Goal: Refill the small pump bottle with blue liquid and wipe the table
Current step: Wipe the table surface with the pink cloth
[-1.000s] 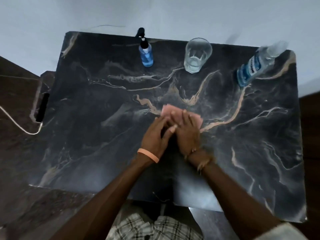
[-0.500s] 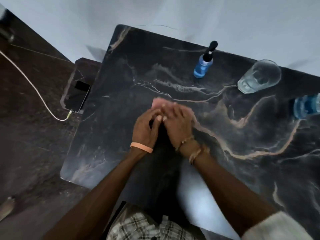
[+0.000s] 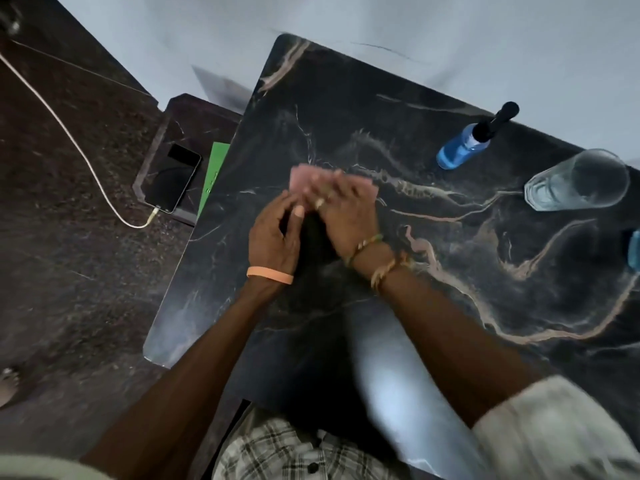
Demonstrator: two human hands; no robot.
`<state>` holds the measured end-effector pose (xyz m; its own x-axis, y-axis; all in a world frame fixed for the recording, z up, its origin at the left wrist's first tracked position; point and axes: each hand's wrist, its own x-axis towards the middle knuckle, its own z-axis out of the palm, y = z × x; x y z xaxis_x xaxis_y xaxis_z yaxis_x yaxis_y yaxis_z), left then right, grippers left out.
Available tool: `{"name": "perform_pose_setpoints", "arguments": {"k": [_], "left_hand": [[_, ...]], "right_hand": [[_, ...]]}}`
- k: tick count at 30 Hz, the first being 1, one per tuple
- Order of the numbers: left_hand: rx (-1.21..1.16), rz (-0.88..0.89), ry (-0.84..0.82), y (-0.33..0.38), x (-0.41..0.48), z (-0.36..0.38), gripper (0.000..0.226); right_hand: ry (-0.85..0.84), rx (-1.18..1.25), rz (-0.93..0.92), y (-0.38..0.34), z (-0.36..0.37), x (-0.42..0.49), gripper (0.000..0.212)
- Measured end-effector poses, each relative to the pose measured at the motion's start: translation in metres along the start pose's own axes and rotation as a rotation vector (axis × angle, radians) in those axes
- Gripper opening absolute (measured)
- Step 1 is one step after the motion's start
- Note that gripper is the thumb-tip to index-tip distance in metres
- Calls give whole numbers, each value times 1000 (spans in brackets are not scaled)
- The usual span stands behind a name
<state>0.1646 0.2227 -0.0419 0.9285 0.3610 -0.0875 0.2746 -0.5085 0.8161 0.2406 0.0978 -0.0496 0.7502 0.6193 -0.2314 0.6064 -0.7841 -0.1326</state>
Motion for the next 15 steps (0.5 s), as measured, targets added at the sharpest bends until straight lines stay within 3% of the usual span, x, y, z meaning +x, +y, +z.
{"name": "perform_pose_setpoints", "arguments": {"k": [4,7,10,13,15], "left_hand": [[6,-41,46,-7,6,-13,30],[-47,-72,151,-12,-1,-20,29],[-13,-153,162,-22,-16,-24,26],[-6,-61,43,-17,-41,-16,20],[-33,23,-57,-7,-55,-3,20]], "right_hand": [[54,55,273,-7,-1,32,45],[-22,95,-12,-68,13,-5,47],[-12,45,-343,-50,13,-37,39],[106,-3,-334,8,14,-77,41],[127,9,-161,47,24,-131,39]]}}
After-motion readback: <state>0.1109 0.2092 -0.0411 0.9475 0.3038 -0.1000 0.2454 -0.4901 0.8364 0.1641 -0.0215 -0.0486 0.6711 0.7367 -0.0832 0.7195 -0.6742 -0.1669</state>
